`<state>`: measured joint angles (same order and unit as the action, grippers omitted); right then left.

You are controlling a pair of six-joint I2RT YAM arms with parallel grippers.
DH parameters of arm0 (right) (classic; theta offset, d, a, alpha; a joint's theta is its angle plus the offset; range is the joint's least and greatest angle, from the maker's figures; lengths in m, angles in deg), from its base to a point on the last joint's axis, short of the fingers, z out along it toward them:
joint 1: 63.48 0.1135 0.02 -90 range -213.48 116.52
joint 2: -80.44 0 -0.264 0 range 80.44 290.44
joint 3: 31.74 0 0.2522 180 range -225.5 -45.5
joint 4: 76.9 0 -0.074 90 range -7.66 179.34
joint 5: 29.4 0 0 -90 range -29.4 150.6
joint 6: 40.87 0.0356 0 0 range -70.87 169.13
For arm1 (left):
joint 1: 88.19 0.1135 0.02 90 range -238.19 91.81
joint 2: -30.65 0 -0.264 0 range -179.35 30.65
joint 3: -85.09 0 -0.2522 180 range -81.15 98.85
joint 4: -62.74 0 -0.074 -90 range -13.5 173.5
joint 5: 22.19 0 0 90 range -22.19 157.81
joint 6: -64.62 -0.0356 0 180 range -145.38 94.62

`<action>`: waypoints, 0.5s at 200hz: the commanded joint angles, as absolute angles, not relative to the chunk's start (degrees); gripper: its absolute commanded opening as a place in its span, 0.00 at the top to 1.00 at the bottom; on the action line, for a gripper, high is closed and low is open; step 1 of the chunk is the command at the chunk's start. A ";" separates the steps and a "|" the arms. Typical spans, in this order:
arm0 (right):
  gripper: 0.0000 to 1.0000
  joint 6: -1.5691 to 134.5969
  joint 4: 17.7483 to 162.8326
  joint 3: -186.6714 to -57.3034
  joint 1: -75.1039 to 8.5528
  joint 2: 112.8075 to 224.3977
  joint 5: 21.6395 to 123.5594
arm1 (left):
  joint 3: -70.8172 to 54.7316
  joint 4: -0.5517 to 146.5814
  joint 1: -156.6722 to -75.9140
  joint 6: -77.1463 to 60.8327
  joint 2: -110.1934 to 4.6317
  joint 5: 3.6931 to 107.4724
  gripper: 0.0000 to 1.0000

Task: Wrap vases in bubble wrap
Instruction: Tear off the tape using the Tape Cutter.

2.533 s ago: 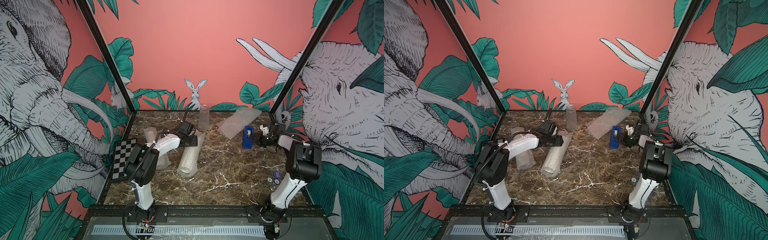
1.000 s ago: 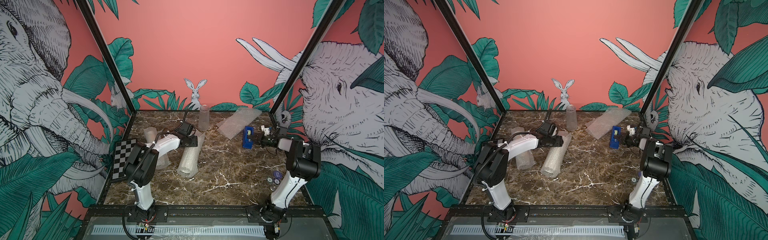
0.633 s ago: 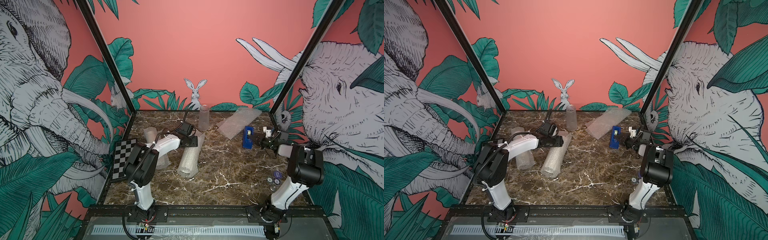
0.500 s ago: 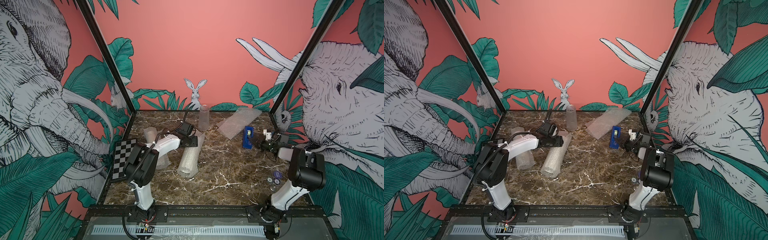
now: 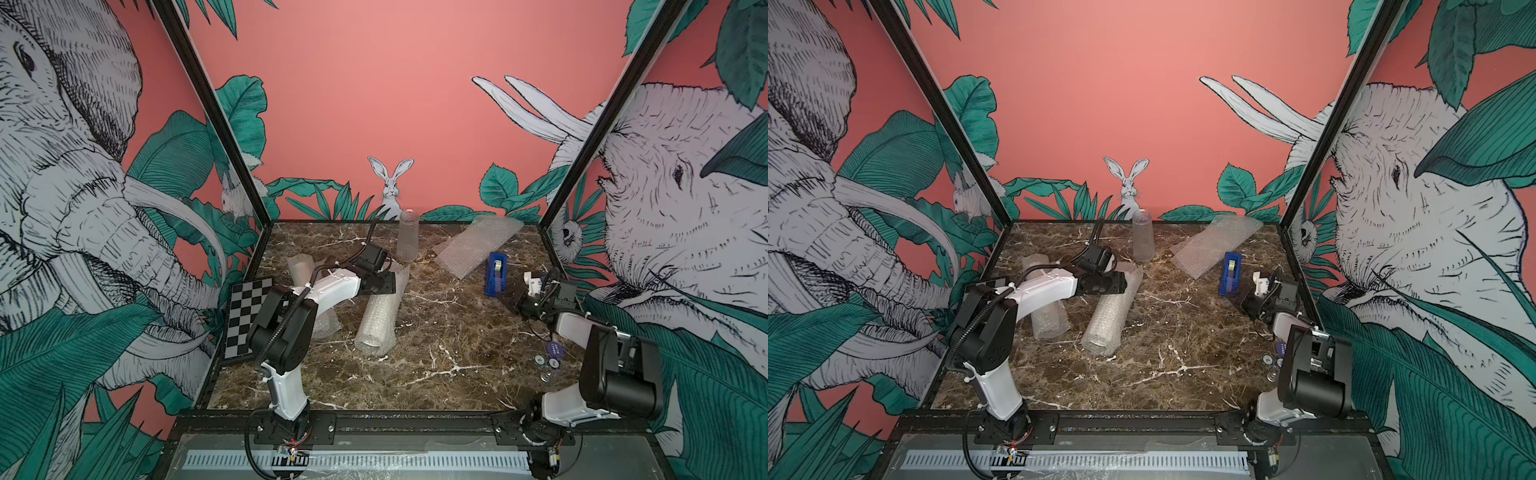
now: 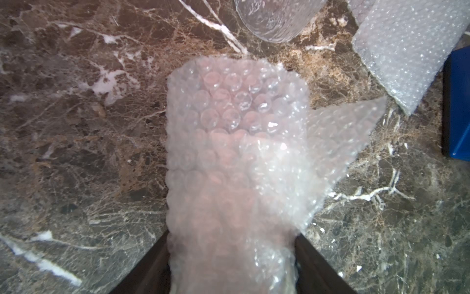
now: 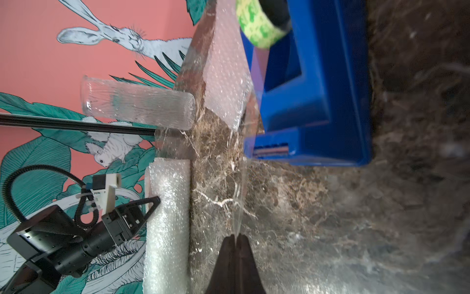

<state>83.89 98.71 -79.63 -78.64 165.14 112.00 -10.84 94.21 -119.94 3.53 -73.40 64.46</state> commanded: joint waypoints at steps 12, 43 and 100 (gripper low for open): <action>1.00 85.50 102.84 -74.37 -76.38 166.48 105.04 | -12.22 100.89 -120.98 4.24 -74.74 64.32 0.31; 1.00 95.48 119.40 -69.97 -74.88 175.55 101.35 | -11.85 100.89 -121.17 4.42 -74.72 64.30 0.31; 1.00 101.02 121.62 -70.80 -71.45 177.68 94.07 | -11.87 101.55 -121.22 4.15 -74.02 65.09 0.31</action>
<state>98.06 129.02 -71.93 -73.78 178.52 100.41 -10.80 94.32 -120.33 3.55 -73.40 65.20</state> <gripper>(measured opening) 0.045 0.689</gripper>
